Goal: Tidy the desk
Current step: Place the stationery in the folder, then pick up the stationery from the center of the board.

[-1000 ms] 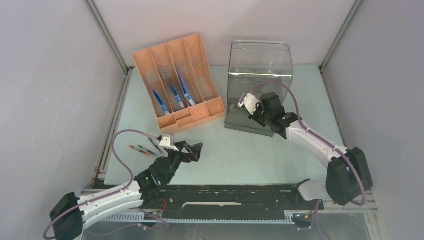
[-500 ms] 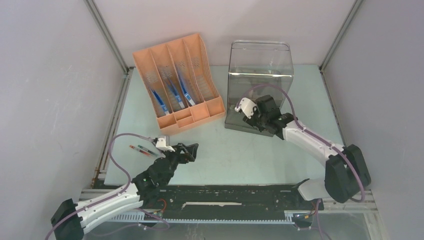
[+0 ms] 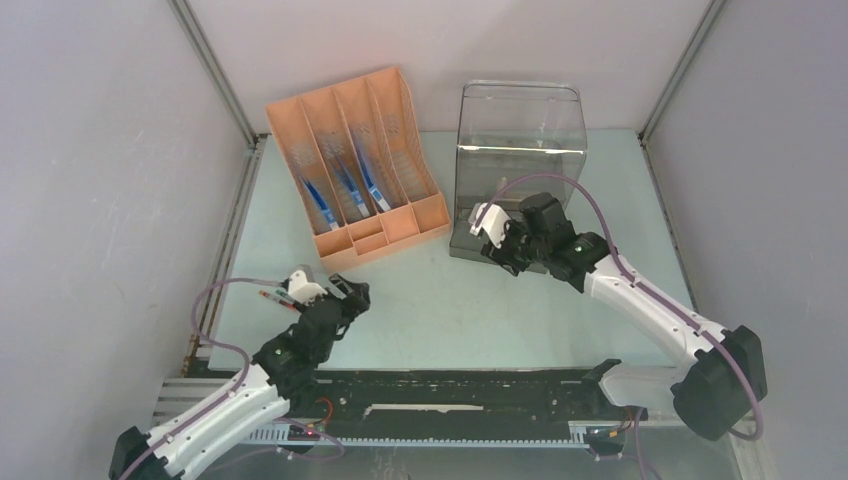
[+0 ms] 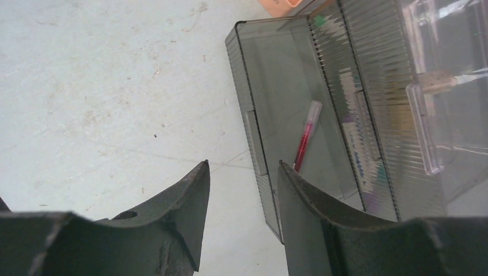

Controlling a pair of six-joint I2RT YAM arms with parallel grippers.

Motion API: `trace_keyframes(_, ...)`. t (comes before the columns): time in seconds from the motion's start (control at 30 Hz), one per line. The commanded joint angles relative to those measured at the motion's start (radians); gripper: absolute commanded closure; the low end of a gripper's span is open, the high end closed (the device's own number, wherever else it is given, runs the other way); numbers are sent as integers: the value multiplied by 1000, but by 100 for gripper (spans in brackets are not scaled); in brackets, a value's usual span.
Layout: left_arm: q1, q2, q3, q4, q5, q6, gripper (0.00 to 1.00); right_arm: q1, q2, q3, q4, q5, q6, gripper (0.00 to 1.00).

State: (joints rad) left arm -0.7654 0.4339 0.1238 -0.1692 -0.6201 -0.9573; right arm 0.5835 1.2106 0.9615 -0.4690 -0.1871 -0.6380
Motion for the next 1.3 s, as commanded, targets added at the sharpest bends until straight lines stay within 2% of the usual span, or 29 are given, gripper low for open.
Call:
trace_keyframes(0.0, 110, 14, 93, -243, -25, -132, 14, 18, -10, 30, -24, -16, -3, 45)
trace_keyframes(0.17, 241, 89, 199, -343, -40, -130, 14, 19, 6, 30, -28, 1, -15, 45)
trace_keyframes(0.27, 341, 199, 263, -377, -10, -126, 14, 19, 18, 30, -28, 5, -15, 45)
trace_keyframes(0.37, 397, 316, 321, -403, 23, -122, 15, 19, 29, 30, -28, 8, -14, 45)
trace_keyframes(0.53, 408, 470, 398, -455, -3, -137, 15, 19, 29, 29, -26, 6, -14, 45)
trace_keyframes(0.67, 411, 524, 415, -465, -30, -142, 18, 19, 31, 29, -24, 10, -14, 45)
trace_keyframes(0.97, 455, 576, 395, -363, -7, -88, 40, 20, 44, 29, -22, 20, -15, 45)
trace_keyframes(1.27, 468, 655, 399, -358, 3, -79, 46, 19, 51, 29, -20, 26, -17, 45)
